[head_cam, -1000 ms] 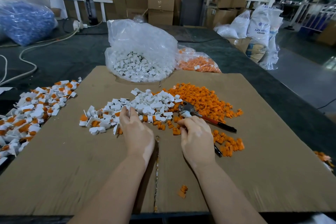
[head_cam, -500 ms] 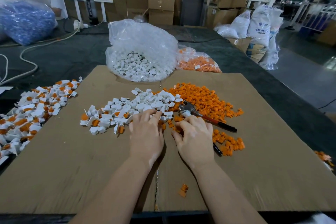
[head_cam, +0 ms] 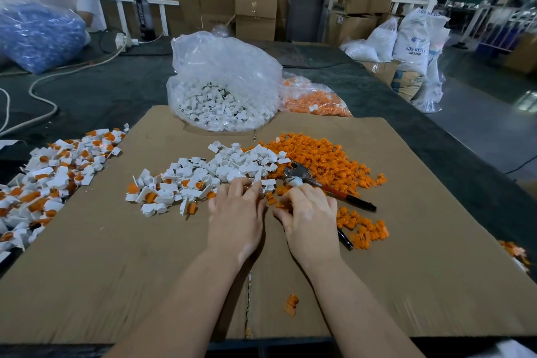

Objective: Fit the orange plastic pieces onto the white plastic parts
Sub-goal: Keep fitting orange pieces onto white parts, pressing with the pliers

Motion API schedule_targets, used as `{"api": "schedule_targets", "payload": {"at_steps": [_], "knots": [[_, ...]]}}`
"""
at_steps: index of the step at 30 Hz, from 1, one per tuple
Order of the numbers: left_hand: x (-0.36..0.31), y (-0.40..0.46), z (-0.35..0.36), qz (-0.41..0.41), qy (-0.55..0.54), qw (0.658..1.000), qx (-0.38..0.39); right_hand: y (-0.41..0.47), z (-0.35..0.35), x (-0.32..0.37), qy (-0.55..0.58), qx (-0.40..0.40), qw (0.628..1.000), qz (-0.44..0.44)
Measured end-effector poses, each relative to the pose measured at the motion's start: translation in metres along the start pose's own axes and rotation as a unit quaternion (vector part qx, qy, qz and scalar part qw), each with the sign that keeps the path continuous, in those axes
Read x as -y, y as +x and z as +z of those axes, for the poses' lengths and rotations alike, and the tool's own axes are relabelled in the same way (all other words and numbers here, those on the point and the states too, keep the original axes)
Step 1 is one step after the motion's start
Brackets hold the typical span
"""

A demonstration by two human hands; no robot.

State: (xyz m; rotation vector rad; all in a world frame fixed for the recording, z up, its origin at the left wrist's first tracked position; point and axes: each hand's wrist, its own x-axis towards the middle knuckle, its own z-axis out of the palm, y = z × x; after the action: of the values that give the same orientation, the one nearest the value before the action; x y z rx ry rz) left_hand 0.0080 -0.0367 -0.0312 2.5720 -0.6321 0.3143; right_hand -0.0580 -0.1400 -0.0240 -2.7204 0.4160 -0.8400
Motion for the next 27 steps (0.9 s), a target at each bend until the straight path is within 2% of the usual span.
{"api": "schedule_targets", "payload": {"at_steps": [8, 15, 21, 25, 27], "knots": [[0.0, 0.0, -0.002, 0.013, -0.035, 0.999, -0.013, 0.0, -0.004, 0.003, 0.032, -0.014, 0.999, -0.005], [0.0, -0.002, -0.009, 0.028, -0.11, 0.993, -0.032, -0.001, -0.008, 0.007, 0.071, -0.054, 0.996, -0.021], [-0.004, -0.002, -0.013, 0.034, -0.176, 0.983, -0.034, 0.0, -0.006, 0.002, 0.064, -0.017, 0.998, -0.025], [-0.003, -0.004, -0.017, 0.013, -0.22, 0.974, -0.046, 0.0, -0.005, 0.001, 0.079, -0.026, 0.996, -0.014], [-0.003, -0.005, -0.018, 0.03, -0.21, 0.977, -0.033, 0.001, -0.005, 0.002, 0.09, -0.03, 0.995, 0.003]]}}
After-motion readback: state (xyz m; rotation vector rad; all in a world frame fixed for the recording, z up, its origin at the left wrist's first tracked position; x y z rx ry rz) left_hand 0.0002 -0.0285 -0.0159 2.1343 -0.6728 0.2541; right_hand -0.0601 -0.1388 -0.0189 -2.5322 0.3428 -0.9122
